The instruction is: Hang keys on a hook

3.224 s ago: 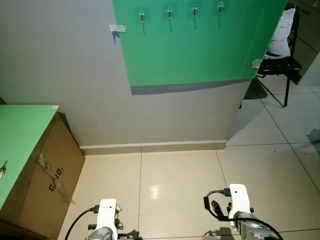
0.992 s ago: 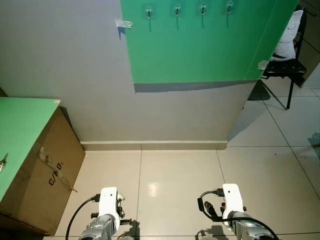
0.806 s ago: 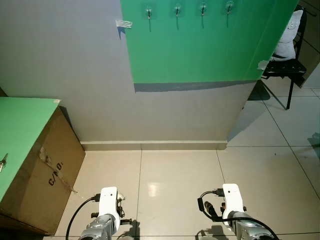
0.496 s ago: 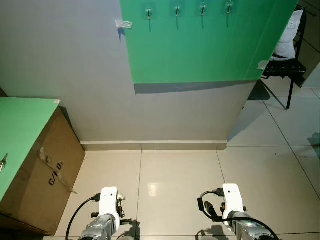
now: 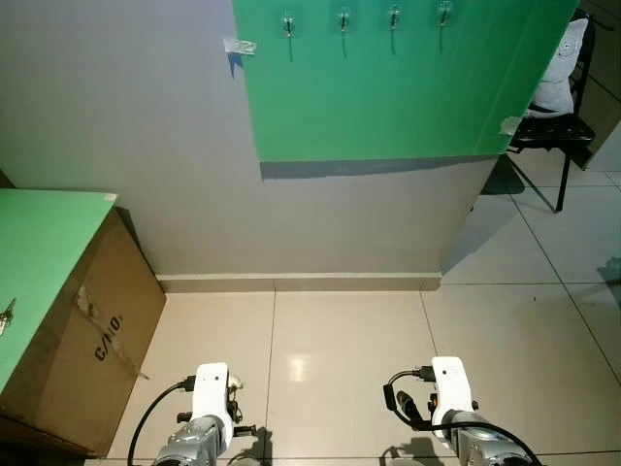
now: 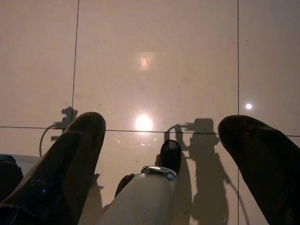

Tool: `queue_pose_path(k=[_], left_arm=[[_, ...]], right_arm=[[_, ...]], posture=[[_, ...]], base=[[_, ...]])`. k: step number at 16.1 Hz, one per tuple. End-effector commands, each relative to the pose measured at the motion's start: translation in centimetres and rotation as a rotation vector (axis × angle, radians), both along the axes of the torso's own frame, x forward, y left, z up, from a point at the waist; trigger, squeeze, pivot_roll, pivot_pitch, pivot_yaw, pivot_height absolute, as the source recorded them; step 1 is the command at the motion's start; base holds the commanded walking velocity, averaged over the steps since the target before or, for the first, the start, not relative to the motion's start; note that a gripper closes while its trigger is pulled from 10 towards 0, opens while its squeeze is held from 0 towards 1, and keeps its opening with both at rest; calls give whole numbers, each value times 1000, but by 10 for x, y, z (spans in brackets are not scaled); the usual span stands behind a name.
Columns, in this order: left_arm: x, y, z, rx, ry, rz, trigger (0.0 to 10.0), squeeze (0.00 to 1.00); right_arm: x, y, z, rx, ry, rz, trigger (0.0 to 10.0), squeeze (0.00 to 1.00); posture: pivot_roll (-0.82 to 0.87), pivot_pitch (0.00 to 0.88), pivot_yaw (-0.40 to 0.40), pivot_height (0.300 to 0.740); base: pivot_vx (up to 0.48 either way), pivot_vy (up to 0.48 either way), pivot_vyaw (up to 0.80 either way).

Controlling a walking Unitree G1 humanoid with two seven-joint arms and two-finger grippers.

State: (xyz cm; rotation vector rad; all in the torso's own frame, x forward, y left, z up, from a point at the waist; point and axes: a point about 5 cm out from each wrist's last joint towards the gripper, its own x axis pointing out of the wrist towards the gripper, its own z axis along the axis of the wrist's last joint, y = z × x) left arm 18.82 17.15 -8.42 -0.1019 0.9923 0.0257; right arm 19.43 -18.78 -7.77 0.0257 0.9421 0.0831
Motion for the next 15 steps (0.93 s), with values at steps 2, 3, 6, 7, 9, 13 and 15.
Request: queue_pose_path(k=[2, 3, 6, 7, 9, 13, 15], left_arm=[[1, -1, 0, 1, 4, -19, 0, 0], [1, -1, 0, 1, 4, -20, 0, 0], [1, -1, 0, 2, 6, -20, 0, 0], [1, -1, 0, 2, 5, -20, 0, 0], [1, -1, 0, 3, 5, -20, 0, 0], [1, 0, 0, 5, 5, -20, 0, 0], [2, 0, 1, 4, 4, -22, 0, 0]], right_arm=[[2, 0, 1, -1, 4, 10, 10000, 1000], [2, 0, 1, -1, 4, 10, 10000, 1000], [2, 0, 1, -2, 5, 12, 10000, 1000], [2, 0, 1, -2, 5, 12, 10000, 1000], [2, 0, 1, -3, 6, 15, 10000, 1000], [1, 0, 0, -5, 9, 11, 10000, 1000], [1, 0, 0, -6, 9, 11, 10000, 1000]], posture=[[-198, 18, 70, 740], [-198, 18, 70, 740], [-198, 19, 70, 740], [-198, 21, 68, 740], [-198, 21, 68, 740], [-201, 21, 69, 740], [-203, 20, 70, 740]], base=[[0, 0, 0], [0, 0, 0], [0, 0, 0], [0, 0, 0], [0, 0, 0], [0, 0, 0], [0, 0, 0]])
